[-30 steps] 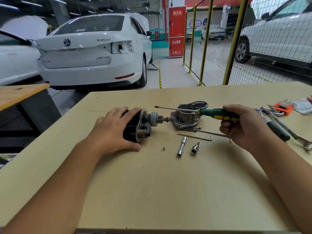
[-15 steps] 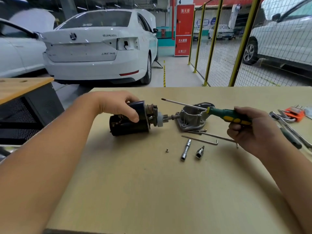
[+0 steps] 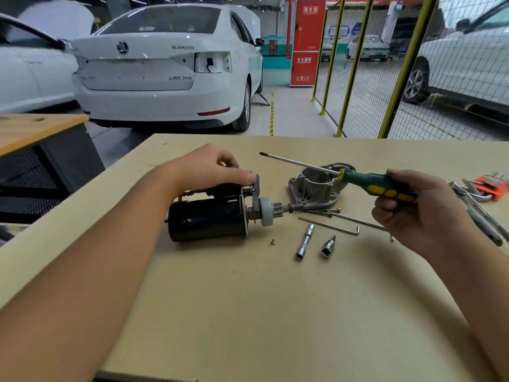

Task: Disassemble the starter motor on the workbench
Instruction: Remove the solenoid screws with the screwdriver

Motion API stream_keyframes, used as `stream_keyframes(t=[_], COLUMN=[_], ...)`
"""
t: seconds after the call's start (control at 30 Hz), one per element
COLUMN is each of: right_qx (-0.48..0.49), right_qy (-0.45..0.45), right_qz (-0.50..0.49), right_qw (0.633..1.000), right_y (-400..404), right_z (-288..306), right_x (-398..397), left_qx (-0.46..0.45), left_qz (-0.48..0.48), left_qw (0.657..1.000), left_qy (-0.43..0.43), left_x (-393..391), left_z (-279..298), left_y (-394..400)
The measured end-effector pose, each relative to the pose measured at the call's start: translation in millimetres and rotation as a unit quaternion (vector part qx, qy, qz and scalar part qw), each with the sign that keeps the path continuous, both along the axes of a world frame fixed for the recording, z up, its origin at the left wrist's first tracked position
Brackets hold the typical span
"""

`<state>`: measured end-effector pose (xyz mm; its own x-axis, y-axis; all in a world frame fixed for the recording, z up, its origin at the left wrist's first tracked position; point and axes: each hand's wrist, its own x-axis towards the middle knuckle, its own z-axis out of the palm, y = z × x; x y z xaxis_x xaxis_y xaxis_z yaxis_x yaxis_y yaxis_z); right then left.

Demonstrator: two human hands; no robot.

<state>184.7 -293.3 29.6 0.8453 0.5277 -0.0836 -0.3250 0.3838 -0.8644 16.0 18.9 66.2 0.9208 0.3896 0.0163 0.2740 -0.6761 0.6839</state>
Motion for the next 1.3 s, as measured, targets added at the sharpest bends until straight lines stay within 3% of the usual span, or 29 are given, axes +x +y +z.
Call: stream_keyframes(t=[0.13, 0.23, 0.5, 0.87, 1.07, 1.3], right_qx=[0.002, 0.006, -0.027, -0.050, -0.040, -0.055], right_qy=[-0.009, -0.008, -0.081, -0.157, -0.135, -0.134], right_qz=[-0.003, -0.007, -0.036, -0.044, -0.013, 0.015], right_qw=[1.000, 1.000, 0.996, 0.985, 0.990, 0.989], right_y=[-1, -2, -1, 1, 6, 6], right_z=[0, 1, 1, -4, -7, -9], right_x=[0, 1, 0, -7, -9, -9], left_qx=[0.076, 0.115, 0.070, 0.167, 0.065, 0.068], left_qz=[0.054, 0.072, 0.008, 0.039, -0.007, -0.007], left_qw=[0.995, 0.991, 0.993, 0.981, 0.985, 0.982], left_qy=[0.021, -0.010, -0.095, -0.089, -0.159, -0.175], left_x=[6, 7, -2, -14, -17, -16], left_z=[3, -5, -8, -10, -10, -14], left_y=[-15, -24, -30, -37, -34, -29])
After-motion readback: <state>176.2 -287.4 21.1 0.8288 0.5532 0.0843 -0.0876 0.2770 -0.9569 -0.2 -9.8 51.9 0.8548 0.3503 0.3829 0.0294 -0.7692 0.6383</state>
